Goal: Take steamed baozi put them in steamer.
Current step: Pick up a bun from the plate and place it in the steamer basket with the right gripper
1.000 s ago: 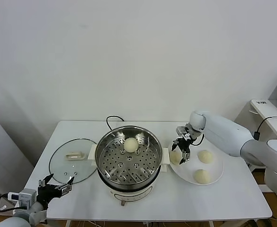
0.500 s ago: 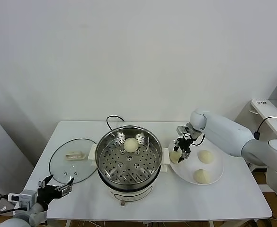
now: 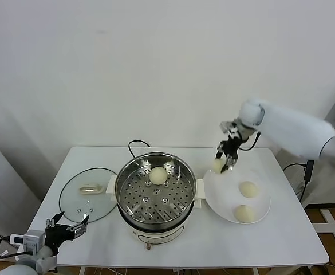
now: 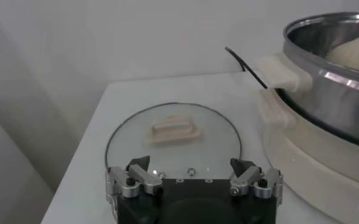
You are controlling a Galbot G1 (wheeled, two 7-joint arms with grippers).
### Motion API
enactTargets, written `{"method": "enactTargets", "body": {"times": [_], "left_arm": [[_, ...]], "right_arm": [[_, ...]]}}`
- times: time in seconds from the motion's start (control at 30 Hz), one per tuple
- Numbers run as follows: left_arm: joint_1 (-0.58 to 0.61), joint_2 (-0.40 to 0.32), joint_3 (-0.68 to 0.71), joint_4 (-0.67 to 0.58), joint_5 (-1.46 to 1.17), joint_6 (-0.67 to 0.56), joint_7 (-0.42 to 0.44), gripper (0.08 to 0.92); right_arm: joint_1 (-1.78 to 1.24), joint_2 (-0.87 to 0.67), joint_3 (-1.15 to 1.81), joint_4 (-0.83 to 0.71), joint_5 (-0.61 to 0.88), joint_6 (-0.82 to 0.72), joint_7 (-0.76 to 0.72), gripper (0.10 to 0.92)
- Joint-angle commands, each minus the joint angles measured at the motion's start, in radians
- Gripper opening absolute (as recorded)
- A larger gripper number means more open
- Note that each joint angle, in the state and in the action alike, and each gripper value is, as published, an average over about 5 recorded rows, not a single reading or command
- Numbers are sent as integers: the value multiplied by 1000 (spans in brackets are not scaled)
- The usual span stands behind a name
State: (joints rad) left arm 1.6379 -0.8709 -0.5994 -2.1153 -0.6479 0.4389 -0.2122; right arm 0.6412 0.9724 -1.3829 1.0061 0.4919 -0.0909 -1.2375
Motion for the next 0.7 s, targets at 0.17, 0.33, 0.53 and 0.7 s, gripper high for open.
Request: {"method": "enactTargets", "body": {"times": [0.17,0.33,0.53,0.7], "left_arm": [[-10,-1,8,4,13,1,0,823],[-10,-1,10,4,17,-2,0,823],[-11,0,9,3,18,-2,0,823],[-11,-1,8,4,18,-3,0,823]], "right_arm": [[229,85,-95,176,333,-184,74,526],[214,164,-96,204,411,-229,135,526],[166,261,-77,219,478,-299,224,526],[126,317,-81,234,516,-348,289,526]]}}
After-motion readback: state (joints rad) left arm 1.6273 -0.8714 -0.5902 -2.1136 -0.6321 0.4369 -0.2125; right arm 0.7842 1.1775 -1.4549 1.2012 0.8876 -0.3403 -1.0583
